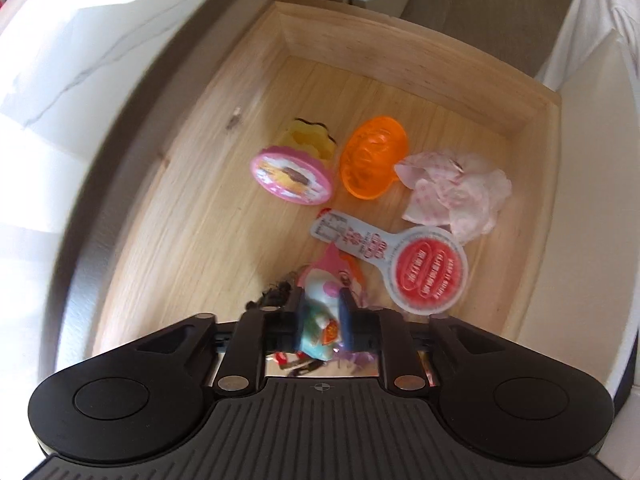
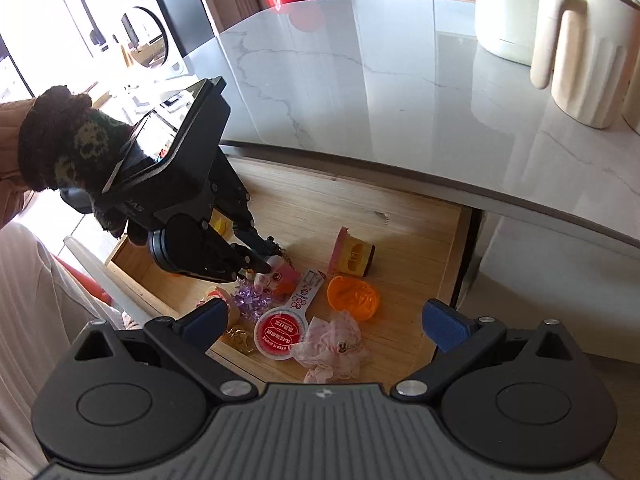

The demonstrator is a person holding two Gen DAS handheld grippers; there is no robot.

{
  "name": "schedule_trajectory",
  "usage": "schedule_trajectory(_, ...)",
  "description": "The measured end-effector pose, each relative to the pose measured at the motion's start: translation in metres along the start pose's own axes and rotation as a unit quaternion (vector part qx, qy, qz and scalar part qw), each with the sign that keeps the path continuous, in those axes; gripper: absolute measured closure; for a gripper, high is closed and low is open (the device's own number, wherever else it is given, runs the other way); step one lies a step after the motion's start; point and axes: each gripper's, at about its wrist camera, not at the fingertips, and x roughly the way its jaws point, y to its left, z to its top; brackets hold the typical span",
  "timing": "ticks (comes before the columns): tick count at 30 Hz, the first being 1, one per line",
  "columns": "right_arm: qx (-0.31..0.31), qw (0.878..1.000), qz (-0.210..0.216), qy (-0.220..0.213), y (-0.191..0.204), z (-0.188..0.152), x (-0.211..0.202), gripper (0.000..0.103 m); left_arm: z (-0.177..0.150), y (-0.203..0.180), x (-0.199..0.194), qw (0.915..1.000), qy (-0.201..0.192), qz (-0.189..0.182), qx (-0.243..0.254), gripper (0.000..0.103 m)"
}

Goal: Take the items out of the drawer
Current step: 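Grasp the pink pig figure in the drawer with the left tool, then lift the pig with the left tool while the right tool grasps the pink-yellow cup toy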

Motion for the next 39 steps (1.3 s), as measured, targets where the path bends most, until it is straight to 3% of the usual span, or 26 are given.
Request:
schedule_trajectory(2,-0.011,1.000,0.003,0.000,0.003,-0.002,0.003,0.000,-0.002,-0.008,0.005,0.9998,0.009,-0.018,0.010,0.050)
schedule_trajectory(5,-0.020,1.000,-0.007,0.008,0.005,-0.003,0.009,0.000,-0.010,-0.017,0.016,0.9996,0.012,0.001,0.026,0.051)
schedule_trajectory(8,-0.019,1.000,-0.017,0.013,0.005,-0.004,0.011,0.000,-0.017,-0.014,0.027,0.9999,0.006,0.012,0.006,0.052)
schedule_trajectory(12,-0.011,1.000,-0.024,0.016,0.003,-0.003,0.010,0.000,-0.027,-0.003,0.032,0.9994,-0.007,0.009,-0.033,0.064)
schedule_trajectory(15,-0.002,0.999,-0.035,0.018,0.000,-0.002,0.012,0.000,-0.032,0.002,0.023,0.9972,-0.018,0.006,-0.072,0.066)
schedule_trajectory(20,0.015,0.998,-0.054,0.012,-0.001,0.005,0.016,0.000,-0.051,-0.002,-0.019,0.9924,-0.082,0.034,-0.085,0.068)
schedule_trajectory(24,0.044,0.998,-0.046,0.028,-0.002,0.028,0.039,0.000,-0.080,-0.005,-0.068,0.9779,-0.159,0.038,-0.131,0.068)
schedule_trajectory(27,0.056,0.996,-0.048,0.050,0.002,0.048,0.071,0.002,-0.108,-0.008,-0.085,0.9591,-0.212,0.027,-0.185,0.068)
schedule_trajectory(29,0.048,0.995,-0.057,0.069,0.008,0.057,0.093,0.019,-0.128,-0.003,-0.087,0.9396,-0.243,0.015,-0.241,0.068)
schedule_trajectory(31,0.057,0.991,-0.076,0.097,0.015,0.062,0.117,0.024,-0.139,0.004,-0.085,0.9275,-0.252,0.008,-0.276,0.068)
schedule_trajectory(33,0.100,0.985,-0.091,0.112,0.014,0.065,0.134,0.025,-0.145,0.009,-0.086,0.9225,-0.255,0.016,-0.289,0.068)
schedule_trajectory(37,0.214,0.963,-0.110,0.120,0.002,0.065,0.156,0.025,-0.153,0.018,-0.081,0.9132,-0.250,-0.008,-0.322,0.068)
schedule_trajectory(39,0.235,0.956,-0.120,0.129,0.000,0.065,0.165,0.025,-0.153,0.021,-0.079,0.9104,-0.247,-0.015,-0.331,0.068)
